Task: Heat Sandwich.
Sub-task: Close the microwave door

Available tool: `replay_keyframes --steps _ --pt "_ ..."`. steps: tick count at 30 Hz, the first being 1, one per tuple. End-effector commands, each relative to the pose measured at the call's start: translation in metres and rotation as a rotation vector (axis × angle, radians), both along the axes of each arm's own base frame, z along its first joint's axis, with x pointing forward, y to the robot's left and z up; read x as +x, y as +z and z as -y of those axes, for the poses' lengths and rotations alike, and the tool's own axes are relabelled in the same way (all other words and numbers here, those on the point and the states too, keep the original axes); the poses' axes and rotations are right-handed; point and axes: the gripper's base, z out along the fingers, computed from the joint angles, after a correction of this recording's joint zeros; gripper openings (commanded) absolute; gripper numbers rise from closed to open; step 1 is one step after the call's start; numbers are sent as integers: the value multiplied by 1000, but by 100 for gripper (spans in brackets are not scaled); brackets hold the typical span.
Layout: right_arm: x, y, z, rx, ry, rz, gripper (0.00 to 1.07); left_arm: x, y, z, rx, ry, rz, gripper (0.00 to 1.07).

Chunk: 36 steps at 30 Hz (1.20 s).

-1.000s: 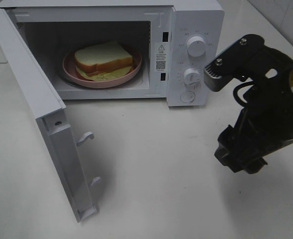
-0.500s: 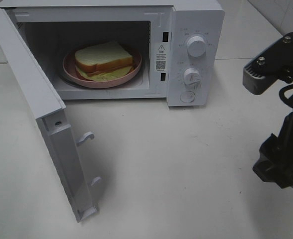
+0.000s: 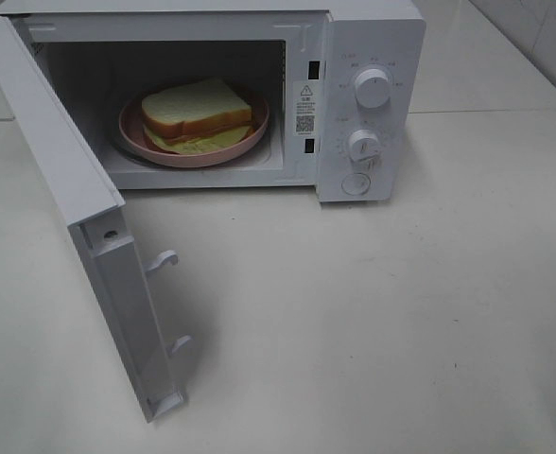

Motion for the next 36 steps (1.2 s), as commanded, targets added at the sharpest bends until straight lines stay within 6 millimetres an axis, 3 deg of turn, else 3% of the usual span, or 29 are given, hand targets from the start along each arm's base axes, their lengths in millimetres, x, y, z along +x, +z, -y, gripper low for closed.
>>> replay_keyframes --steps 1,14,21,30,36 --pt "-10 1 12 43 -100 45 76 -2 0 1 -7 1 22 98" --pt "-54 -3 41 119 -303 228 76 -2 0 1 -7 1 22 98" --pt "-66 -6 44 131 -317 264 76 -2 0 1 -7 1 22 98" --pt "-104 1 52 207 -351 507 76 -2 0 1 -7 1 22 98" --pt "-118 1 54 230 -357 595 76 -2 0 1 -7 1 22 98"
